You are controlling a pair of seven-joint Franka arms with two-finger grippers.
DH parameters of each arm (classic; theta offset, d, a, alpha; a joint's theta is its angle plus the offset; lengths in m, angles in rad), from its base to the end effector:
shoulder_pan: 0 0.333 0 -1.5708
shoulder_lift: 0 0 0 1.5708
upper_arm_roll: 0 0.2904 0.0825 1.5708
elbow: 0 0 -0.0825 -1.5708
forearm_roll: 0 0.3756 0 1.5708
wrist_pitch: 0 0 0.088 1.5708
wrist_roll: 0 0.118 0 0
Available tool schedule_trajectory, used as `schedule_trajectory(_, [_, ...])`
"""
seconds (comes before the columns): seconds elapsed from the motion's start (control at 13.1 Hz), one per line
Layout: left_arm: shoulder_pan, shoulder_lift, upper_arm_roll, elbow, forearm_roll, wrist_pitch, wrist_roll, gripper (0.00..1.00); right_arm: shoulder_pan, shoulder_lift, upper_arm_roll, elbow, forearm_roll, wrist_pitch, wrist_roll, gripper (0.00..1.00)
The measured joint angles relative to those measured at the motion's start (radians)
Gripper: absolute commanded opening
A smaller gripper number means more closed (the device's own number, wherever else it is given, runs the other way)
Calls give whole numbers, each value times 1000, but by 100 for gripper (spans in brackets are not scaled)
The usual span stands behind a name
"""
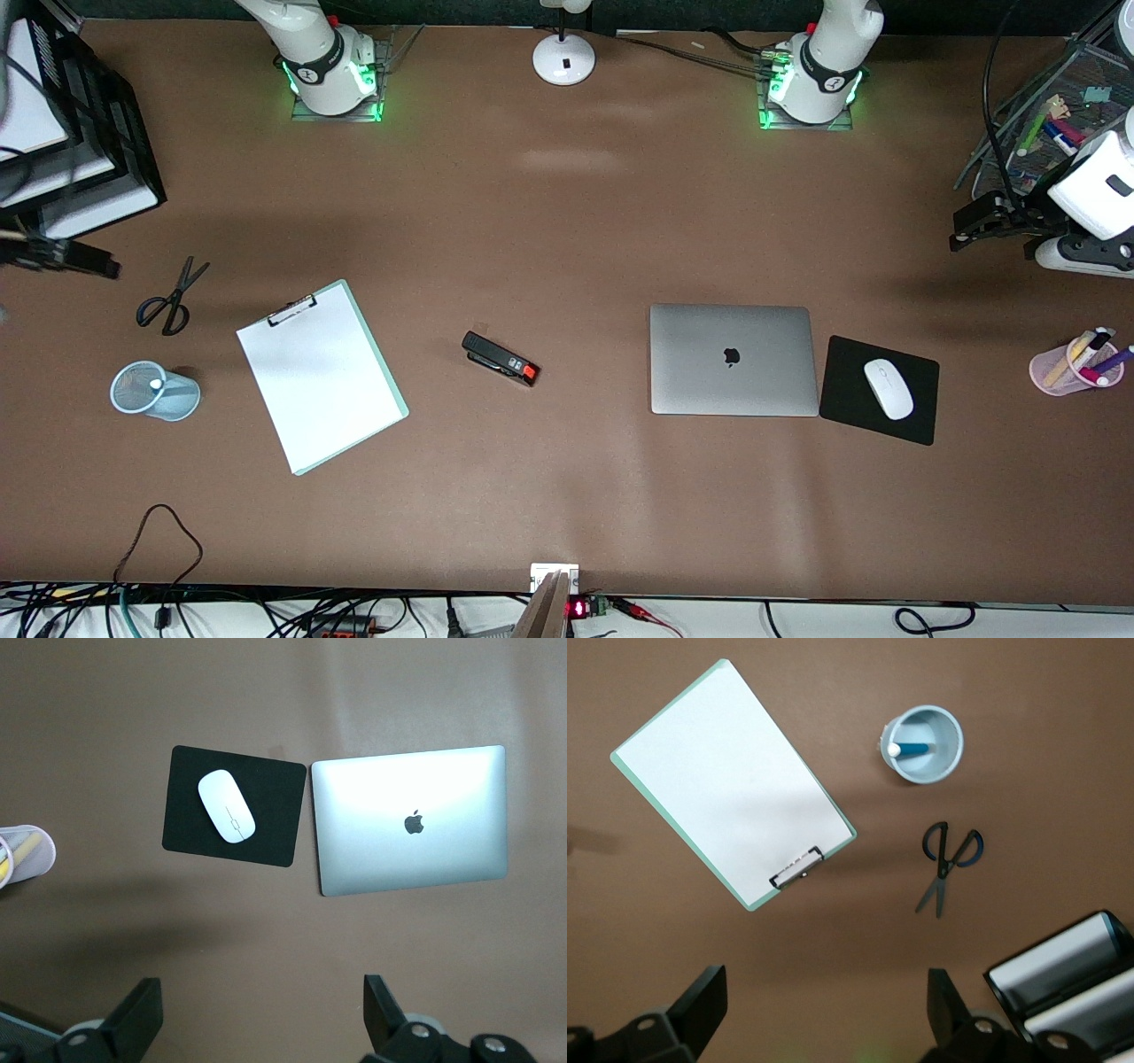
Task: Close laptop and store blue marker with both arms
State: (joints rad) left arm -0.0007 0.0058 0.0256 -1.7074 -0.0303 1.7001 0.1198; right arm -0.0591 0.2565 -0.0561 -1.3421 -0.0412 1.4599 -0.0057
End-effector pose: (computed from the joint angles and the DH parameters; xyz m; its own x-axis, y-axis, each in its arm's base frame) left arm 0.5541 0.0106 0.5322 0.9958 -0.0908 -0.0095 -0.0905 -0.9954 0.0312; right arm 0.5979 -0.0704 0.5364 0.9840 -0.1129 -0.1380 -0.1062 -0.9928 0.0546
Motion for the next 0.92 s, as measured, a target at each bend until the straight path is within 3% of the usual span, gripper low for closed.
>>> schedule_trajectory(0.23, [0,0,0,0,0,0,0,100,9,-42,10,-45,0,8,0,100])
schedule_trajectory(0.69, [0,0,0,0,0,0,0,100,11,-201,16,-239,6,88,-17,100])
schedule_trajectory(0.92, [0,0,0,0,0,0,0,100,11,-240,15,-272,25,95,-17,100])
